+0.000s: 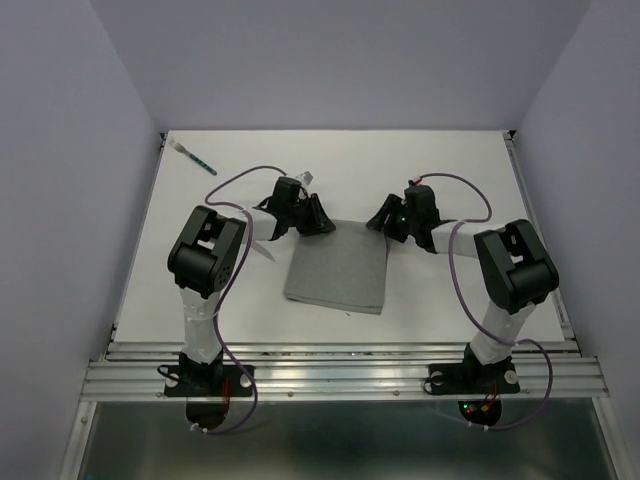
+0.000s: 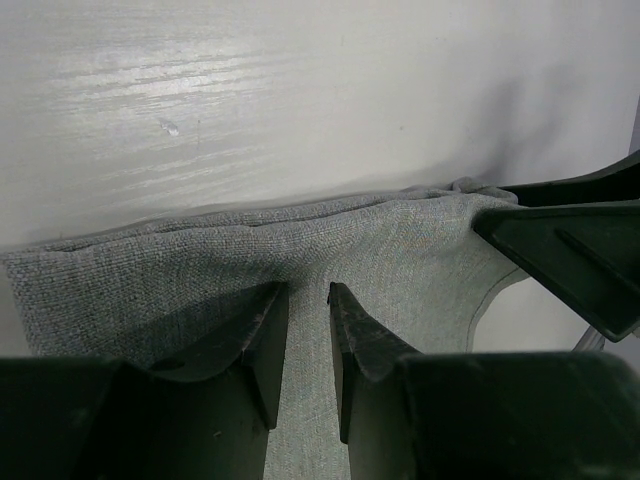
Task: Fold the napkin into a case and place the utensils inside
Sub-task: Fold the lower triangle-folded napkin at the center of the board.
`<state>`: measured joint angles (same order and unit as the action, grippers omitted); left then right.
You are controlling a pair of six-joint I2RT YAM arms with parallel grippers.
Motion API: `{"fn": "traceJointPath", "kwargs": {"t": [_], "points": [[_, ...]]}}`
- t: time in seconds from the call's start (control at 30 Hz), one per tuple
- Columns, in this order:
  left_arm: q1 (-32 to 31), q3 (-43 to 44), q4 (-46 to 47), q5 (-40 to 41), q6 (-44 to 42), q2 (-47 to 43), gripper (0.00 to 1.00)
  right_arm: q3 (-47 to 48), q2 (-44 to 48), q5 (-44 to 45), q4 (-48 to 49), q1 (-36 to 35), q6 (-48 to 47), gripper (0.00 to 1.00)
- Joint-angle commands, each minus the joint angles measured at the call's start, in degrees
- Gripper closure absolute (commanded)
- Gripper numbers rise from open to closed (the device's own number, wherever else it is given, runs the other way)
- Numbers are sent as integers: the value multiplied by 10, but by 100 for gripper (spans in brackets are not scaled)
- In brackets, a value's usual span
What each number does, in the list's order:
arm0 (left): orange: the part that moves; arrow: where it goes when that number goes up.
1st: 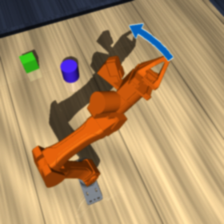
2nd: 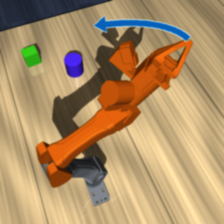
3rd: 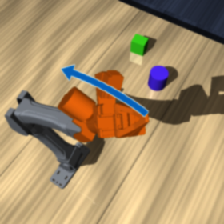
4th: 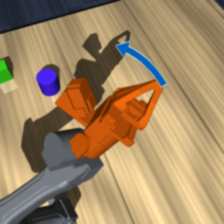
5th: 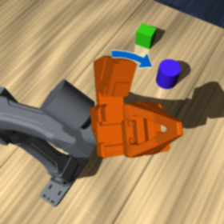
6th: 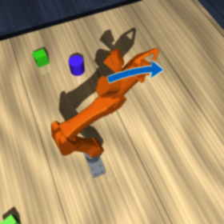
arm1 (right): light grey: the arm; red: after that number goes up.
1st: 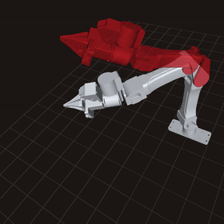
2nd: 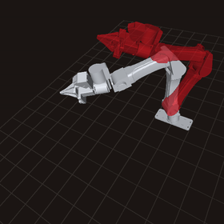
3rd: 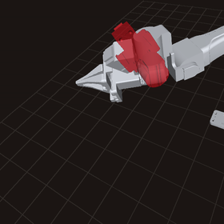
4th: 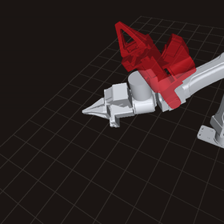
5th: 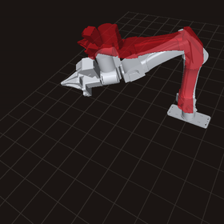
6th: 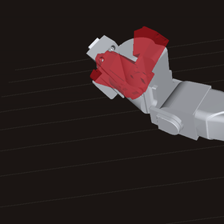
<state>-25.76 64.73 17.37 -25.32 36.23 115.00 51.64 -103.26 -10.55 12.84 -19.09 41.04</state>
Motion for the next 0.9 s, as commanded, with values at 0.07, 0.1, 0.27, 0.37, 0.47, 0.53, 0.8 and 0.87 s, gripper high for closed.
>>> {"fn": "traceJointPath", "kwargs": {"t": [0.07, 0.1, 0.27, 0.37, 0.47, 0.53, 0.8, 0.87], "points": [[0, -21, 2, 2, -6, -17, 66, -20, 18, 23, -9, 0, 17, 52], [0, -21, 2, 3, -6, -18, 66, -12, 19, 23, -16, 0, 15, 54], [-1, -34, 9, 4, 2, -25, 66, 14, 24, 43, -49, 0, -3, 60], [-1, -47, 16, 11, 9, -33, 66, 26, 30, 75, -92, -6, -5, 39], [-1, -51, 18, 14, 13, -39, 66, 16, 46, 111, -127, -6, 4, 23], [-1, -53, 17, 13, 12, -38, 66, -2, 62, 149, -149, -6, 14, 20], [-1, -52, 21, 10, 15, -35, 66, -27, 44, 60, -82, -6, 35, 26], [-1, -53, 21, 10, 15, -36, 66, -29, 42, 51, -70, -6, 42, 28]]}}
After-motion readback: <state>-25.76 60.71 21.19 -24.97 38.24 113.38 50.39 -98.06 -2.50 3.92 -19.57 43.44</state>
